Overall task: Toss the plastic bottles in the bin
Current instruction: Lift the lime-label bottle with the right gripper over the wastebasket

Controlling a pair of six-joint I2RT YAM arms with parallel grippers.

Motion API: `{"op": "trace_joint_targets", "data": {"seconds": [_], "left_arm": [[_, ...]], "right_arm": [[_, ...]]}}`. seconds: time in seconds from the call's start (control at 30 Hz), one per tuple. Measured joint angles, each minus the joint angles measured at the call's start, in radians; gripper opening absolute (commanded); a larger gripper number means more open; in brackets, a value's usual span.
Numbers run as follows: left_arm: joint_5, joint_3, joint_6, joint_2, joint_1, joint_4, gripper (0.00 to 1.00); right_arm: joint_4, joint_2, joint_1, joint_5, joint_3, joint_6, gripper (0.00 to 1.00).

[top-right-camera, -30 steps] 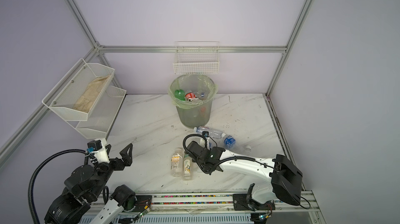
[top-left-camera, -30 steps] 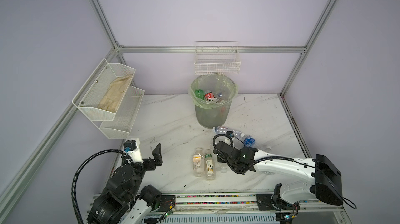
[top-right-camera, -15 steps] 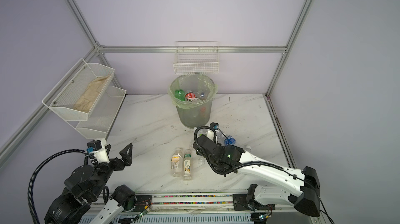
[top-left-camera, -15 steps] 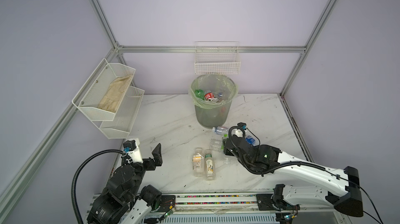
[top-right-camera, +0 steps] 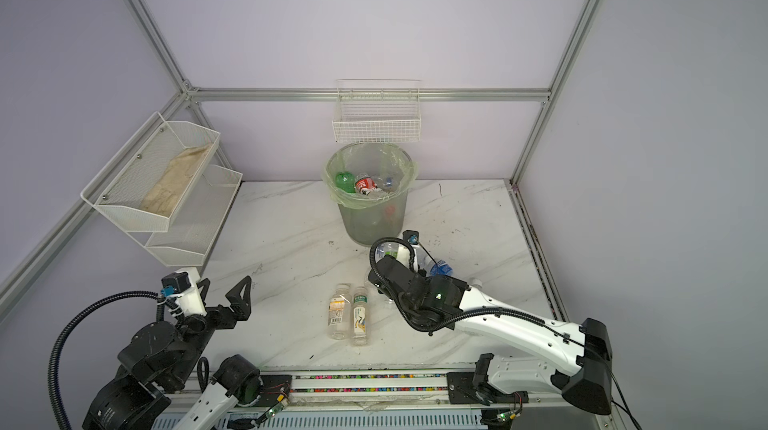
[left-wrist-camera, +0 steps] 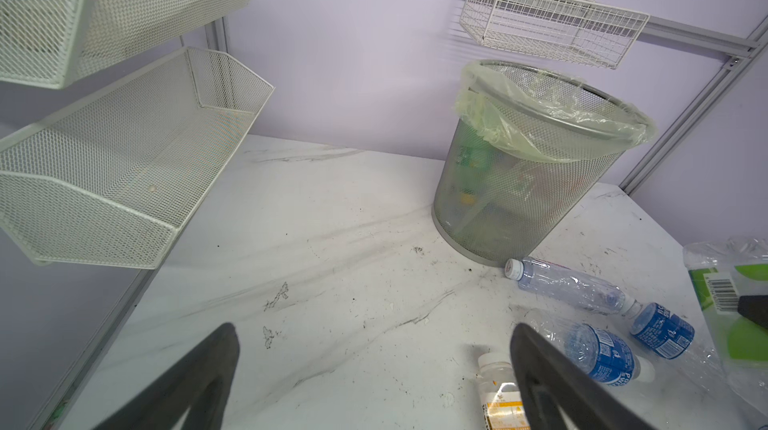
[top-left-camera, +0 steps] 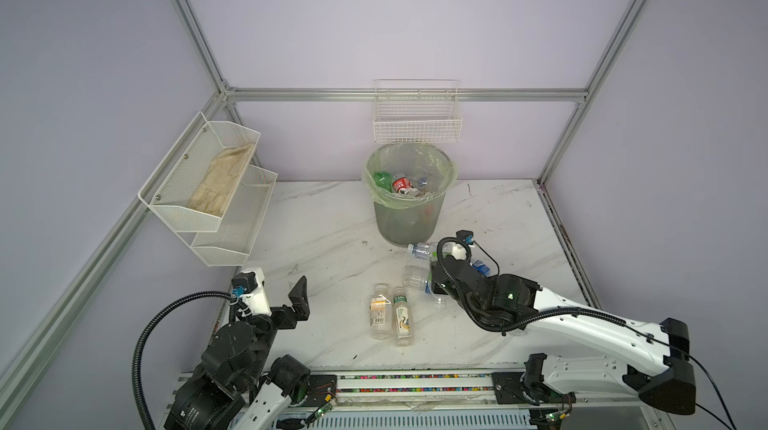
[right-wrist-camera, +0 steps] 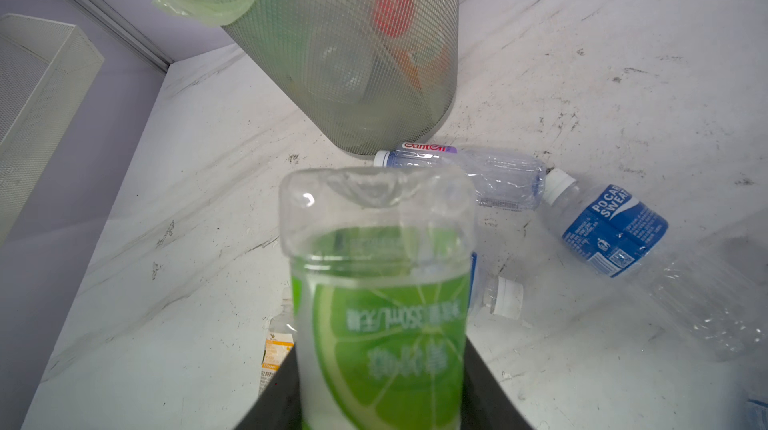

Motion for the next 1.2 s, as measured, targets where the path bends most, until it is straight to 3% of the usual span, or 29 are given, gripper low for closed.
{"op": "trace_joint_targets", "data": {"seconds": [0.6,1.2], "left_arm": [[-0.002,0.000,0.000,0.000,0.000,0.000,1.00],[0.000,0.000,0.000,0.013,0.000,0.000,1.00]], "right_arm": [[0.061,0.104,0.000,0.033,0.047,-0.084,0.41],[0.160,0.100,-0.041,0.143,0.176,-0.307,0.42]]}}
